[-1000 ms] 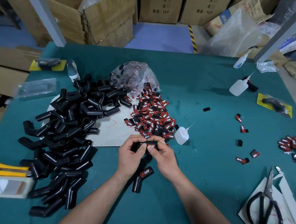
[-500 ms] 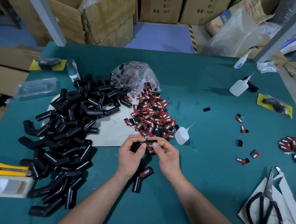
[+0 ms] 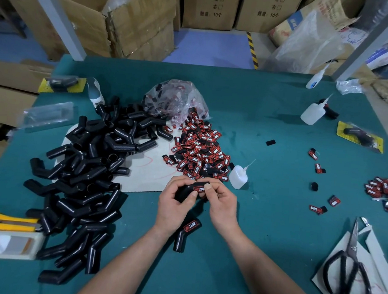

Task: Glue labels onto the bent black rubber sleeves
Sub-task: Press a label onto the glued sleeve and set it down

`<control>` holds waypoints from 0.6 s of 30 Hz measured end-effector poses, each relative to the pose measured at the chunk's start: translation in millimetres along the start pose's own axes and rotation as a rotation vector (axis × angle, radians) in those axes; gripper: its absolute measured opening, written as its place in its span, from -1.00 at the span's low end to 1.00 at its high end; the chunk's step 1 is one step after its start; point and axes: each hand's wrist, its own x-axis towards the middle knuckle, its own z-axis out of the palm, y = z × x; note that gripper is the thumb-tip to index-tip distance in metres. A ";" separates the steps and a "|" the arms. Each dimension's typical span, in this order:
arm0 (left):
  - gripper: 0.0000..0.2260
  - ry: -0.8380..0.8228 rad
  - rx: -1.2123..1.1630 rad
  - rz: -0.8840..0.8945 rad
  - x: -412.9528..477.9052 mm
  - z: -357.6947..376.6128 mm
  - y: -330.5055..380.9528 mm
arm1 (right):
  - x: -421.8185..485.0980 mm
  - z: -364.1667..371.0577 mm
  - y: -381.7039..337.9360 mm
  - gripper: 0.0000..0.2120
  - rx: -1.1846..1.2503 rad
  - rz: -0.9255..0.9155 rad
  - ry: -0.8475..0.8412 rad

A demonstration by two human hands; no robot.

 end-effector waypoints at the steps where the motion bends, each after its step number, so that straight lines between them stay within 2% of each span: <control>1: -0.79 -0.013 0.010 0.008 -0.1 0.3 -0.4 | 1.3 -0.8 0.3 -0.84 0.010 0.007 0.002; 6: -0.74 0.030 -0.010 -0.088 3.1 1.2 -4.2 | 0.7 -5.1 0.8 -0.80 0.069 0.009 -0.068; 10: -0.73 0.041 -0.072 -0.139 3.0 0.0 -4.6 | -3.7 -1.3 2.1 -0.94 0.035 0.010 -0.018; 12: -0.68 0.035 -0.090 -0.163 2.3 -0.2 -4.0 | -4.8 -0.1 2.9 -0.90 -0.010 0.001 -0.005; 15: -0.67 0.027 -0.107 -0.139 1.6 -0.6 -1.7 | -4.5 0.5 0.1 -0.80 -0.036 -0.016 -0.004; 18: -0.65 0.039 -0.095 -0.105 2.3 -0.9 -1.0 | -5.4 0.8 -3.3 -0.86 -0.022 -0.043 -0.039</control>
